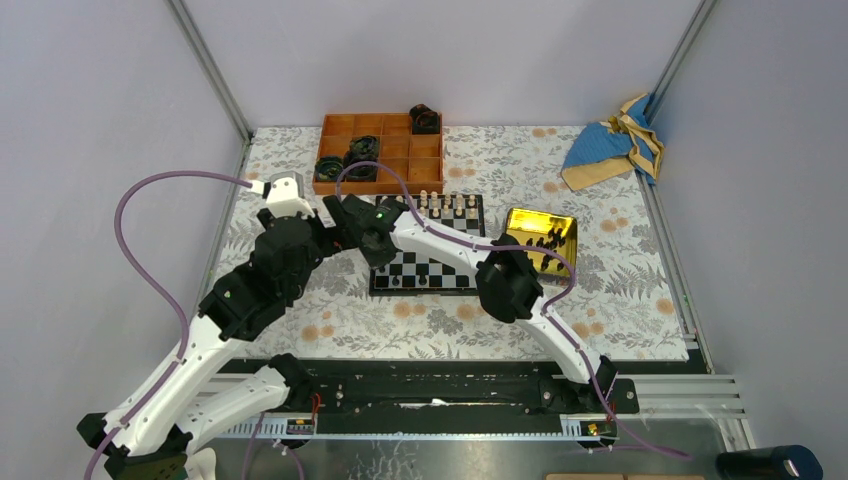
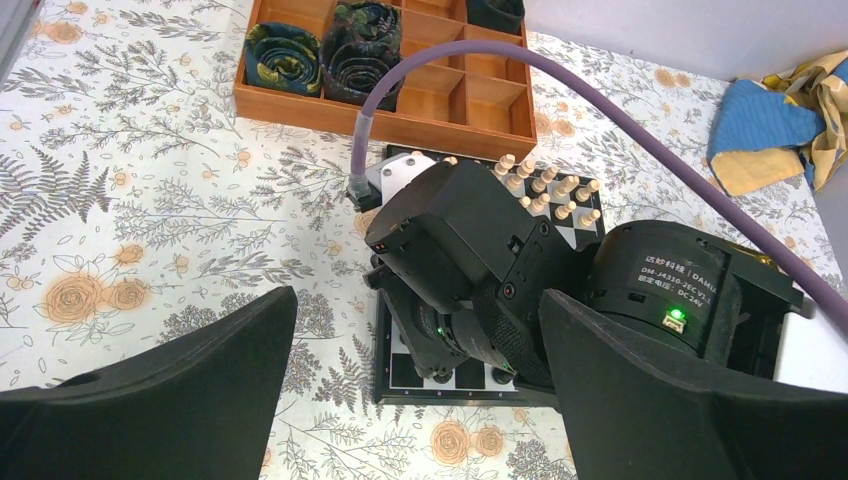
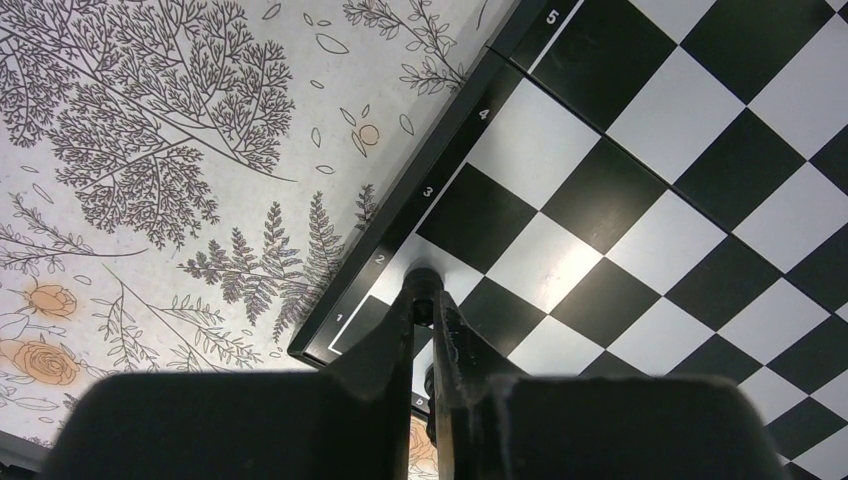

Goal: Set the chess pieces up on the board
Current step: Place the chess piece on the chessboard.

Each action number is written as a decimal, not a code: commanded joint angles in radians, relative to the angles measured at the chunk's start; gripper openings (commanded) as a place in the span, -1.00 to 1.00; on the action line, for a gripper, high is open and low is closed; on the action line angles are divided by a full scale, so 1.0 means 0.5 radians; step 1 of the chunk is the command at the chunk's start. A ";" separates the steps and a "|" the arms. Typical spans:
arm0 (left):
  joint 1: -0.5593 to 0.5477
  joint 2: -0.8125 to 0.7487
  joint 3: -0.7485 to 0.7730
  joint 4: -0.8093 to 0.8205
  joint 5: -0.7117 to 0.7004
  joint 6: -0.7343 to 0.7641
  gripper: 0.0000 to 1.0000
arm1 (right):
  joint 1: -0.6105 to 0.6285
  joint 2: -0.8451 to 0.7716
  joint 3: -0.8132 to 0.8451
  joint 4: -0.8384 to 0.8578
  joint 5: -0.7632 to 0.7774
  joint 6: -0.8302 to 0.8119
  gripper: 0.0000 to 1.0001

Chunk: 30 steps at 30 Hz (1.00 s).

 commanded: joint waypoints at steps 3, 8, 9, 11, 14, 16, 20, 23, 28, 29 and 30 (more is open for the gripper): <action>0.010 -0.036 -0.015 -0.006 0.003 0.010 0.97 | 0.016 -0.006 -0.044 -0.003 0.037 -0.021 -0.59; 0.010 -0.029 -0.009 -0.008 0.014 0.007 0.97 | 0.017 -0.045 -0.069 0.030 0.031 -0.027 -0.27; 0.010 -0.027 -0.009 -0.008 0.017 0.005 0.97 | 0.016 -0.051 -0.070 0.031 0.029 -0.028 -0.26; 0.010 -0.024 -0.009 -0.006 0.024 0.001 0.97 | 0.017 -0.065 -0.073 0.032 0.024 -0.031 -0.24; 0.010 -0.014 -0.004 -0.004 0.028 -0.005 0.97 | 0.017 -0.099 -0.082 0.043 0.018 -0.035 -0.23; 0.010 0.001 0.007 -0.004 0.029 -0.005 0.97 | 0.017 -0.124 -0.077 0.043 0.019 -0.044 -0.22; 0.012 0.045 0.032 -0.002 0.030 -0.008 0.97 | 0.017 -0.199 -0.076 0.042 0.021 -0.052 -0.22; 0.010 0.074 0.053 0.017 0.031 -0.002 0.97 | 0.016 -0.274 -0.085 0.048 0.041 -0.058 -0.23; 0.010 0.138 0.135 0.037 0.020 0.007 0.97 | 0.010 -0.423 -0.161 0.062 0.097 -0.068 -0.21; 0.012 0.151 0.156 0.043 0.019 0.010 0.98 | 0.003 -0.455 -0.190 0.072 0.102 -0.068 -0.21; 0.010 0.163 0.176 0.047 0.014 0.011 0.98 | -0.006 -0.491 -0.231 0.087 0.108 -0.063 -0.21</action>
